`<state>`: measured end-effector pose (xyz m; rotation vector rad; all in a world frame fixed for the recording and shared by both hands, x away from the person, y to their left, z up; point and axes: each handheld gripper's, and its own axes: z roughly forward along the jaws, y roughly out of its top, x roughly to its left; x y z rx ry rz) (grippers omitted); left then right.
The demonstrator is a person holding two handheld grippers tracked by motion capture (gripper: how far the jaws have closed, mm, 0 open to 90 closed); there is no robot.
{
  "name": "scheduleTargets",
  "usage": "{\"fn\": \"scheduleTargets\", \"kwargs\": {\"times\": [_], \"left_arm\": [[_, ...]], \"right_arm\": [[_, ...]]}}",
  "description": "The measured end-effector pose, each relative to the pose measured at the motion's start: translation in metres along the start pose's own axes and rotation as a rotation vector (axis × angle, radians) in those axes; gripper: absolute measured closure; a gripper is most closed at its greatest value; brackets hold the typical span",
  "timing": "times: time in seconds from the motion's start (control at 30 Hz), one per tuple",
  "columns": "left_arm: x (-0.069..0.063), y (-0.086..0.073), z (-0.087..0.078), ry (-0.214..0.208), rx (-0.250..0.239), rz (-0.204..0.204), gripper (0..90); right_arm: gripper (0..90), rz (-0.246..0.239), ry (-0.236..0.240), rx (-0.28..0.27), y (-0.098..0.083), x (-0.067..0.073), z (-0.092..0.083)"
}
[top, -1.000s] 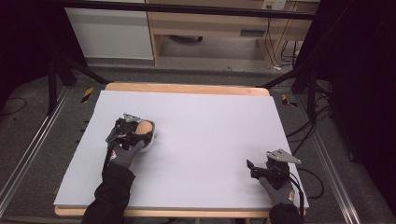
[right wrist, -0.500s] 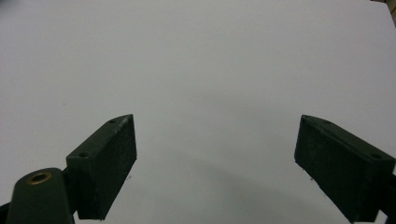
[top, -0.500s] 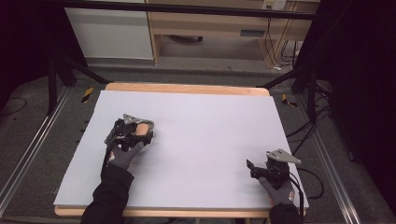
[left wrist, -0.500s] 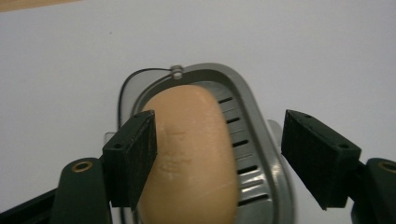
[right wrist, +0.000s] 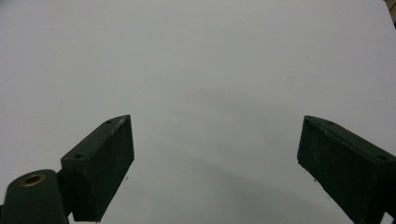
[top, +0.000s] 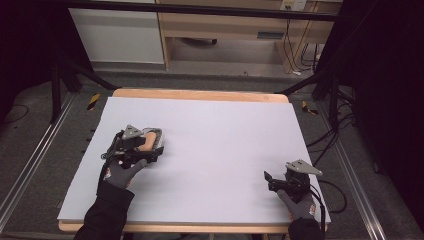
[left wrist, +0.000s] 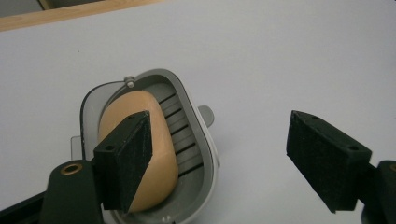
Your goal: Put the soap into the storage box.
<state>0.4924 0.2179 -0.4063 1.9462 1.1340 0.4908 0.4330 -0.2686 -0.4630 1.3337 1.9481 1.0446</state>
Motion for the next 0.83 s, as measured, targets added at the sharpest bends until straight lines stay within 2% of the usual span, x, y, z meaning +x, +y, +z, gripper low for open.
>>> {"fn": "scheduleTargets", "kwargs": {"times": [0.07,0.17,0.3,0.5,0.63,0.83], "left_arm": [[0.001,-0.004,-0.004,-0.008,0.003,0.007,20.9],[0.003,-0.013,-0.011,-0.021,0.000,-0.005,20.3],[0.007,-0.029,-0.021,-0.014,-0.001,-0.008,20.0],[0.016,-0.048,-0.037,0.029,0.000,-0.021,18.0],[0.025,-0.062,-0.046,0.030,-0.004,-0.036,17.8],[0.048,-0.079,-0.050,0.079,0.013,-0.094,17.7]], "right_arm": [[10.3,-0.004,-0.012,0.007,-0.001,0.000,0.000],[10.2,-0.006,-0.019,0.015,-0.001,0.000,0.000],[10.2,0.005,-0.023,0.026,-0.003,-0.003,0.000],[10.1,0.018,-0.037,0.038,-0.006,-0.007,-0.002],[10.2,0.005,-0.048,0.055,-0.009,-0.007,-0.002],[10.2,0.018,-0.049,0.072,-0.011,-0.008,-0.002]]}}
